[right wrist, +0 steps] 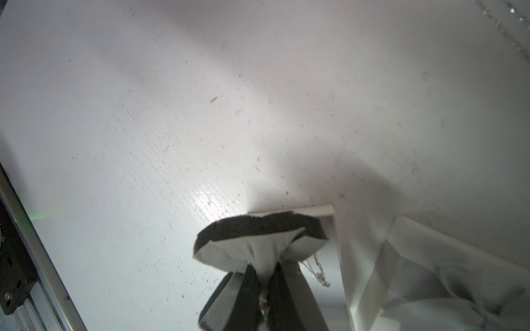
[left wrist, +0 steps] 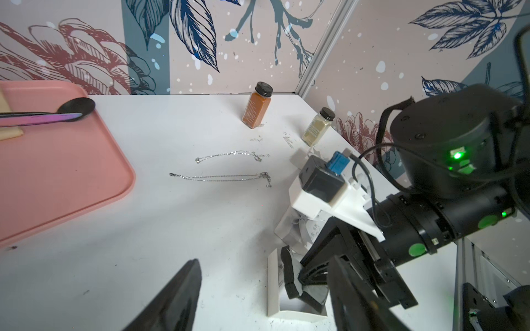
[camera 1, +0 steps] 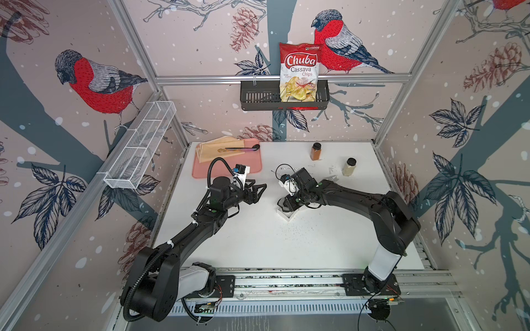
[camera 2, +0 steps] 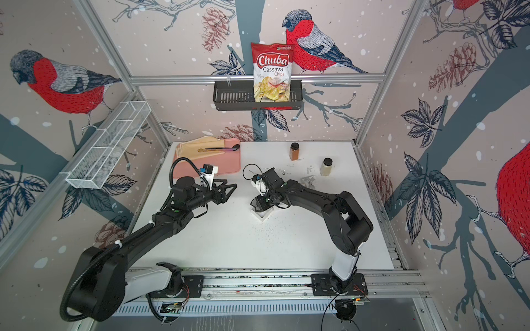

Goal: Take the necklace out of the lift-off lid jewelry box
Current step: Take out the inner lining from the jewelry box.

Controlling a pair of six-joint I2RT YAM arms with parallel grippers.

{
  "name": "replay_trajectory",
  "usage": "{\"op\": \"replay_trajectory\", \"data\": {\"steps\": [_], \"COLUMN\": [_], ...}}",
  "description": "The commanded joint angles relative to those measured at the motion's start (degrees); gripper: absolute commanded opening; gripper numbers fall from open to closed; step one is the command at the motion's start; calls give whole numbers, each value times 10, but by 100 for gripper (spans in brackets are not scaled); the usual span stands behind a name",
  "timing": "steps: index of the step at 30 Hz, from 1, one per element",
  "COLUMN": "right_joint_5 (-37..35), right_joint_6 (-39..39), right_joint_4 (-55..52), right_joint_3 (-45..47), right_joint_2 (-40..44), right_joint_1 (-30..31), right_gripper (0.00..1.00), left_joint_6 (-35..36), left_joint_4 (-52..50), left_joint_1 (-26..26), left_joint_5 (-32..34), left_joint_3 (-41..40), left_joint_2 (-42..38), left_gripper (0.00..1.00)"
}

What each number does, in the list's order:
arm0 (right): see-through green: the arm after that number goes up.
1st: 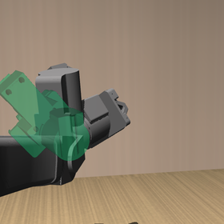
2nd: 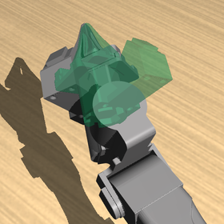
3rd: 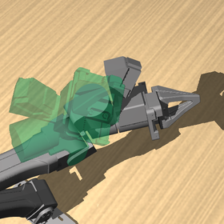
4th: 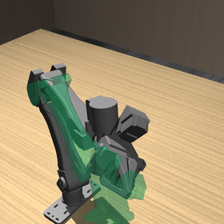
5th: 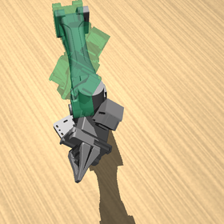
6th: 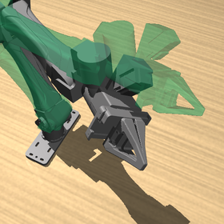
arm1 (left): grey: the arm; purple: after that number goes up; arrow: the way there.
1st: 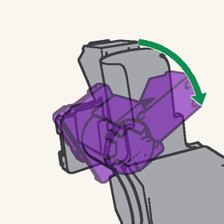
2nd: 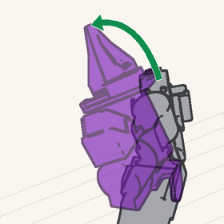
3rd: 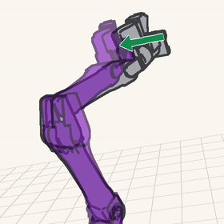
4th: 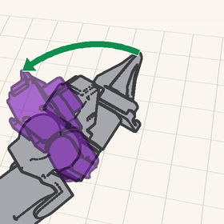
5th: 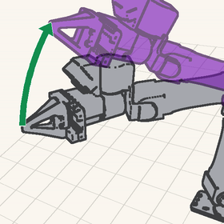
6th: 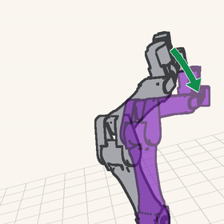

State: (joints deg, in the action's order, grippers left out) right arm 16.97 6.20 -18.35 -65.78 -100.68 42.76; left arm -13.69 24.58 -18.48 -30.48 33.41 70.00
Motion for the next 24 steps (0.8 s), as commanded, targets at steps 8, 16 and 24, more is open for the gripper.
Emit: {"op": "replay_trajectory", "data": {"steps": [8, 16, 24], "right_joint_5": [7, -23, -57], "right_joint_6": [15, 34, 31], "right_joint_4": [87, 146, 193], "right_joint_3": [36, 33, 25], "right_joint_2": [101, 143, 169], "right_joint_1": [-22, -21, -16], "right_gripper": [10, 11, 11], "left_joint_6": [6, -12, -28], "left_joint_4": [20, 24, 31], "left_joint_1": [-31, -72, -79], "left_joint_5": [-26, -2, -1], "left_joint_3": [42, 79, 89], "left_joint_2": [32, 47, 45], "left_gripper": [72, 61, 59]}}
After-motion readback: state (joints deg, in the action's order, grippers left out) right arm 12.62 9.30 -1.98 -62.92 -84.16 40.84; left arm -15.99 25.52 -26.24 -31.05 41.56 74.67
